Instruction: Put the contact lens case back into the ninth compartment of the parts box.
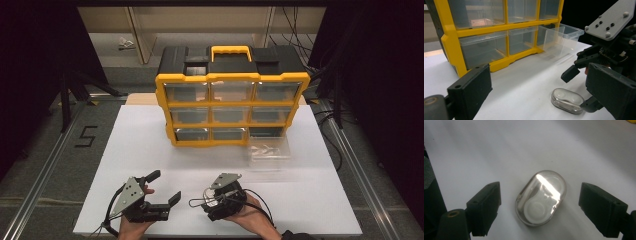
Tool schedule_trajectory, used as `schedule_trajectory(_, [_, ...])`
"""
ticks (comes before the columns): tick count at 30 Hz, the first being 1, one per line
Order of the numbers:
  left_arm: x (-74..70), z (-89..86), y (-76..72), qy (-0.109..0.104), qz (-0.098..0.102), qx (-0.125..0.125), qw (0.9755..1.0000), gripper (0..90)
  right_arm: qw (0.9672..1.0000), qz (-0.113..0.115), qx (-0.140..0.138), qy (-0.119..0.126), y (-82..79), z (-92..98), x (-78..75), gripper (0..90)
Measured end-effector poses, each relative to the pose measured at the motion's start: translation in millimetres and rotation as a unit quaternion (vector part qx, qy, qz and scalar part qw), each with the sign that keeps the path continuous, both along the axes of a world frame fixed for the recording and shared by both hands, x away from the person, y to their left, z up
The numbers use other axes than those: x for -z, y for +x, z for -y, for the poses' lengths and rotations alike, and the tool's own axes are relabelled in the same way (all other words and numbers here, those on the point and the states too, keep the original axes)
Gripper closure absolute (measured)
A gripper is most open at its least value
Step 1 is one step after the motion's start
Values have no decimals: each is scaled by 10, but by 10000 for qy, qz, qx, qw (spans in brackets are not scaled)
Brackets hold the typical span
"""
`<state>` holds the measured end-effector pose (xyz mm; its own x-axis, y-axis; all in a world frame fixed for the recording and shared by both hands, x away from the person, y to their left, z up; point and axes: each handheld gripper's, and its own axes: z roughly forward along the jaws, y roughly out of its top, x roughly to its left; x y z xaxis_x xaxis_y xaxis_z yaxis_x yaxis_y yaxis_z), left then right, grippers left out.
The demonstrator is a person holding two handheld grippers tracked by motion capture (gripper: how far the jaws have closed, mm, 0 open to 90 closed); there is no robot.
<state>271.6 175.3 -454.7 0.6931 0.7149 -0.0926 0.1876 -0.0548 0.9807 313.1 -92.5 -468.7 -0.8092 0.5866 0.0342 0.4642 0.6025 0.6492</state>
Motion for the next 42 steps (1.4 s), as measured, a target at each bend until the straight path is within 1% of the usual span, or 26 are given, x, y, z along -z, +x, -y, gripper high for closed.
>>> schedule_trajectory(8, [0, 1, 0, 4, 6, -2, 10000, 61, 9999, -99, 76, -74, 60, -45, 54, 235])
schedule_trajectory(9, [0, 1, -1, 6, 7, -4, 10000, 61, 9998, -152, 78, -98, 66, -55, 61, 247])
schedule_trajectory(12, [0, 1, -2, 6, 10, -9, 10000, 61, 9998, -149, 64, -107, 80, -64, 74, 260])
schedule_trajectory(13, [-1, 1, -2, 4, 11, -11, 10000, 61, 9997, -200, 82, -111, 89, -71, 79, 274])
schedule_trajectory(20, [0, -1, 0, 12, 8, -8, 10000, 61, 9996, -215, 17, -179, 107, -113, 119, 327])
schedule_trajectory(25, [1, 4, 0, 30, 12, -6, 10000, 61, 9995, -202, 33, -249, 106, -113, 130, 354])
schedule_trajectory(26, [1, 4, 0, 31, 13, -5, 10000, 61, 9994, -151, 18, -314, 102, -114, 135, 366])
schedule_trajectory(30, [2, 2, 0, 33, 8, -6, 10000, 61, 9993, -153, 25, -335, 94, -120, 140, 369])
schedule_trajectory(32, [2, 4, 0, 38, 6, -5, 10000, 62, 9993, -95, 1, -373, 88, -126, 142, 374])
schedule_trajectory(38, [2, 4, -1, 45, 4, -7, 10000, 62, 9991, -104, -41, -400, 82, -116, 141, 385])
schedule_trajectory(40, [2, 2, -1, 39, 9, -6, 10000, 63, 9991, -95, -55, -414, 79, -114, 139, 420])
schedule_trajectory(41, [2, 2, -1, 39, 9, -6, 10000, 63, 9991, -95, -55, -414, 79, -114, 139, 420])
schedule_trajectory(42, [2, 2, -1, 37, 8, -5, 10000, 63, 9990, -64, -40, -443, 72, -111, 132, 467])
